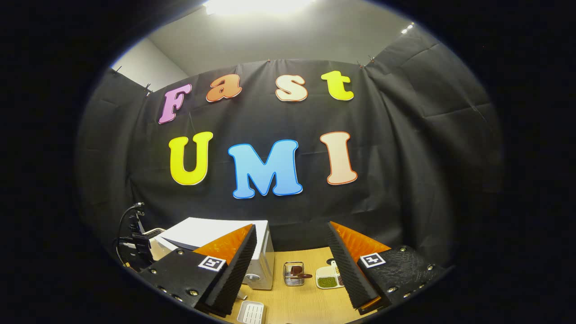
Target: Open the microwave oven with the left hand, put the food in, and close the microwave oven.
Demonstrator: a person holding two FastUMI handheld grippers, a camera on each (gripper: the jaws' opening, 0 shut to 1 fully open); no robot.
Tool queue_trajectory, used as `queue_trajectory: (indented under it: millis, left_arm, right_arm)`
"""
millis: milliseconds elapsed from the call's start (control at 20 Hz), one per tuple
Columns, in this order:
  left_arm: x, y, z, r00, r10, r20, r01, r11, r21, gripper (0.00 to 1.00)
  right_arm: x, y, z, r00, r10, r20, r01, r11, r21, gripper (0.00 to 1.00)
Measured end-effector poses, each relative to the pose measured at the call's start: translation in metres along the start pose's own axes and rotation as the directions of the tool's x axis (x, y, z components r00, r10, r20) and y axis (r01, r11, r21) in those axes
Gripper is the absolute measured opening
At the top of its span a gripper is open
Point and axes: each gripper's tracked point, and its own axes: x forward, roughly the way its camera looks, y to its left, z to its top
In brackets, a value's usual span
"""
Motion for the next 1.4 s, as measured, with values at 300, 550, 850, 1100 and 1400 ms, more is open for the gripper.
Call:
queue_trajectory:
  millis: [300, 550, 850, 1100, 1400]
  left_arm:
    - [0.03, 0.001, 0.008, 0.999, 0.032, -0.002, -0.032, 0.999, -0.043, 0.07]
    - [0.049, 0.005, 0.007, 0.998, 0.052, -0.018, -0.053, 0.998, -0.047, 0.07]
    - [0.06, 0.009, 0.002, 0.997, 0.055, -0.054, -0.061, 0.992, -0.114, 0.07]
    - [0.06, 0.01, 0.003, 0.997, 0.052, -0.06, -0.058, 0.994, -0.097, 0.07]
    - [0.06, 0.01, 0.004, 0.997, 0.039, -0.061, -0.044, 0.996, -0.078, 0.07]
  right_arm:
    - [0.006, -0.01, -0.004, 1.0, 0.002, -0.012, -0.001, 1.0, 0.024, 0.93]
    - [0.012, -0.017, 0.002, 1.0, 0.008, -0.007, -0.008, 1.0, 0.017, 0.93]
    - [0.019, -0.02, 0.004, 1.0, 0.005, 0.0, -0.005, 1.0, 0.009, 0.93]
    - [0.021, -0.013, 0.002, 1.0, 0.02, -0.01, -0.02, 1.0, 0.007, 0.93]
    - [0.017, -0.007, 0.004, 1.0, 0.025, -0.004, -0.025, 1.0, -0.008, 0.93]
